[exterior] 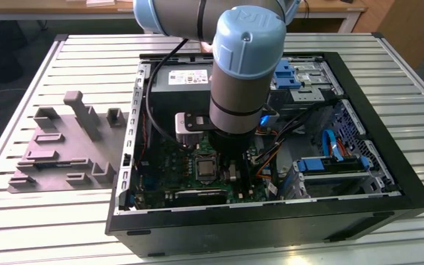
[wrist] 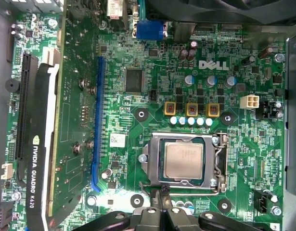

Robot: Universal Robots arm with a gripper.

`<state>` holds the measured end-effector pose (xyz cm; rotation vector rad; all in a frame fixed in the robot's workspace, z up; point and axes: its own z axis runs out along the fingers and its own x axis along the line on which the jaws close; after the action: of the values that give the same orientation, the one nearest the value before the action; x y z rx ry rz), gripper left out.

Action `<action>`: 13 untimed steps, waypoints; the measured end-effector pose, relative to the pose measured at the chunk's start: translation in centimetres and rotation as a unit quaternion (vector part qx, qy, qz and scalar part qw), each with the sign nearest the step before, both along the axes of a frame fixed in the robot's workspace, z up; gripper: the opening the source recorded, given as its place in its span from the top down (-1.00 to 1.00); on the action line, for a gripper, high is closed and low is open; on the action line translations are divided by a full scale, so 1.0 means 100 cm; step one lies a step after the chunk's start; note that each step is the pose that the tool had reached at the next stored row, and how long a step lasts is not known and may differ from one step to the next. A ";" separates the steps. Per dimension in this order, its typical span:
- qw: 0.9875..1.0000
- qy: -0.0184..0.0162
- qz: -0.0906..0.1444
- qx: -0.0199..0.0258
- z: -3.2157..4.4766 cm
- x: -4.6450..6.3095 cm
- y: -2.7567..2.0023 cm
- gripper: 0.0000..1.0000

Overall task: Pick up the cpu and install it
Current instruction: 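Install the first cpu locking lever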

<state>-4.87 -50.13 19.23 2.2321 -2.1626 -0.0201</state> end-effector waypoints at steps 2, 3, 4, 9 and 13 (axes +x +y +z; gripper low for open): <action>1.000 0.000 0.000 0.001 0.0000 0.000 0.0000 0.79; 1.000 0.000 0.000 0.001 0.0000 0.000 0.0000 0.79; 1.000 -0.001 0.000 0.001 -0.0001 0.000 0.0000 0.79; 1.000 -0.002 0.000 0.002 -0.0004 0.000 0.0000 0.79; 1.000 -0.002 0.000 0.003 -0.0009 0.001 0.0000 0.79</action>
<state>-4.81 -50.13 19.14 2.2372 -2.1672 -0.0231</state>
